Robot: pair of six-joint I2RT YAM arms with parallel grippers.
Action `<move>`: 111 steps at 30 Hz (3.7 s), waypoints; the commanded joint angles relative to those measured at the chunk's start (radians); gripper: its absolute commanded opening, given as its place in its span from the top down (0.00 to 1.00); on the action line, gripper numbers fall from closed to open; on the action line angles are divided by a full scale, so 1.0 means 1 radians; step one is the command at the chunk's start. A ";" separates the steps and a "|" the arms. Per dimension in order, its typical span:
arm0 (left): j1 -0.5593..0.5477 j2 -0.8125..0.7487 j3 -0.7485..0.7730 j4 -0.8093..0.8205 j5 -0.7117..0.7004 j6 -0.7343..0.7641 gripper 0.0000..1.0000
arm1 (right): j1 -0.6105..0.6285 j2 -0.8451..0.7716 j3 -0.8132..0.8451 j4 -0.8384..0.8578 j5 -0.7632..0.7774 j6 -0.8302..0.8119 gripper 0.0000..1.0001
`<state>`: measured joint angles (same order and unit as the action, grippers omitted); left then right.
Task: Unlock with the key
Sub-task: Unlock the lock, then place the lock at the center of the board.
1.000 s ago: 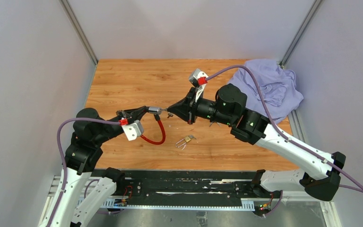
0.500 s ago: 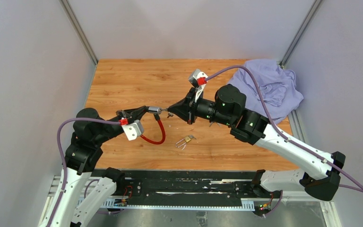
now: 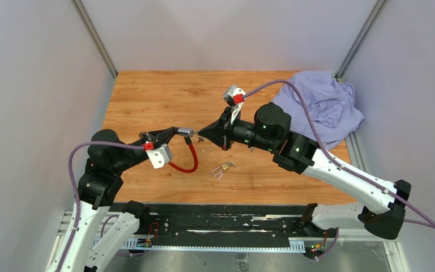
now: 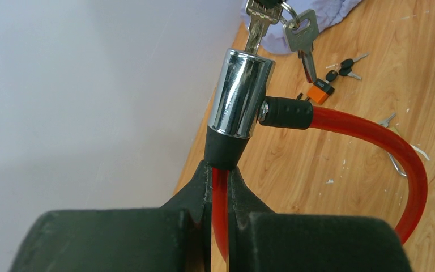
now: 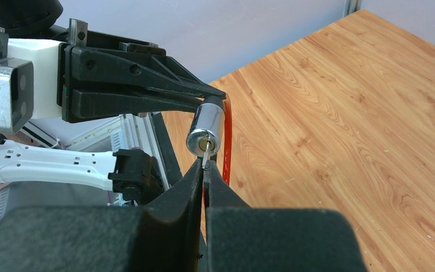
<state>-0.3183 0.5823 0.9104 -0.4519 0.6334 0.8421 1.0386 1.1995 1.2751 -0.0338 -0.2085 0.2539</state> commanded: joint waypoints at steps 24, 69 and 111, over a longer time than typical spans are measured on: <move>-0.010 -0.023 -0.020 0.093 0.009 0.300 1.00 | -0.037 0.162 0.066 -0.046 -0.103 0.322 0.99; -0.010 0.071 -0.047 -0.085 -0.119 0.408 1.00 | -0.297 0.160 -0.124 0.164 -0.425 0.778 0.36; 0.104 1.424 0.576 -0.011 -0.477 -0.031 0.25 | -0.555 -0.038 -0.257 -0.356 0.155 0.238 0.22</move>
<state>-0.2207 2.0193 1.4826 -0.4805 0.1543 0.8669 0.5026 1.1530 1.0473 -0.3782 -0.1780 0.5381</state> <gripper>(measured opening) 0.585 0.774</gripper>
